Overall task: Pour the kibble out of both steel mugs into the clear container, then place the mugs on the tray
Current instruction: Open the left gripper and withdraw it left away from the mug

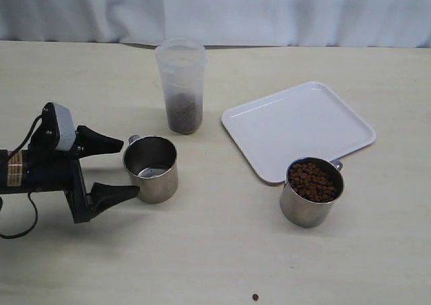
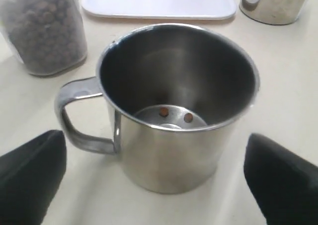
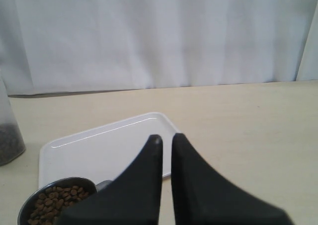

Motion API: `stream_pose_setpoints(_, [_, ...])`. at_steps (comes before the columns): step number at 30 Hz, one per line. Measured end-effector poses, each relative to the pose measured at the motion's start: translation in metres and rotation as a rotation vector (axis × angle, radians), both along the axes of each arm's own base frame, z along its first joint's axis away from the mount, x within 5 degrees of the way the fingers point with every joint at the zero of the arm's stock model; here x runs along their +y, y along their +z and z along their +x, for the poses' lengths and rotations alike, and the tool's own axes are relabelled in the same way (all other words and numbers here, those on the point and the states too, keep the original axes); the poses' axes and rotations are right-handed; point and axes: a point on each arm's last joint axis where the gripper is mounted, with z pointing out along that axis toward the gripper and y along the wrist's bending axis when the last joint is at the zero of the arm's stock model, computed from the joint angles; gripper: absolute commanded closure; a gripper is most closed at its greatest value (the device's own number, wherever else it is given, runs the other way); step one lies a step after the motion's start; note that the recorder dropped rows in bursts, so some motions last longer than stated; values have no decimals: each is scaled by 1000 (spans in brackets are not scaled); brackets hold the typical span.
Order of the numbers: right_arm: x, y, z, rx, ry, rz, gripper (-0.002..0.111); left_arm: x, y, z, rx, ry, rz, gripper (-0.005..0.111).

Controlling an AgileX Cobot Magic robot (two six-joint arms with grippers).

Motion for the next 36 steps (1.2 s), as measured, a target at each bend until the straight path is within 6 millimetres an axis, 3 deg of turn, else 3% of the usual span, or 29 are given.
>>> stream_pose_setpoints(8, [0,0,0,0,0,0,103,2,13,-7,67,-48,-39,33])
stream_pose_setpoints(16, [0,0,0,0,0,0,103,6,45,-8,123,16,-130,34])
stream_pose_setpoints(29, [0,0,0,2,0,0,103,28,118,-21,213,177,-353,106])
stream_pose_setpoints(36, [0,0,0,2,0,0,103,29,141,-27,197,275,-453,107])
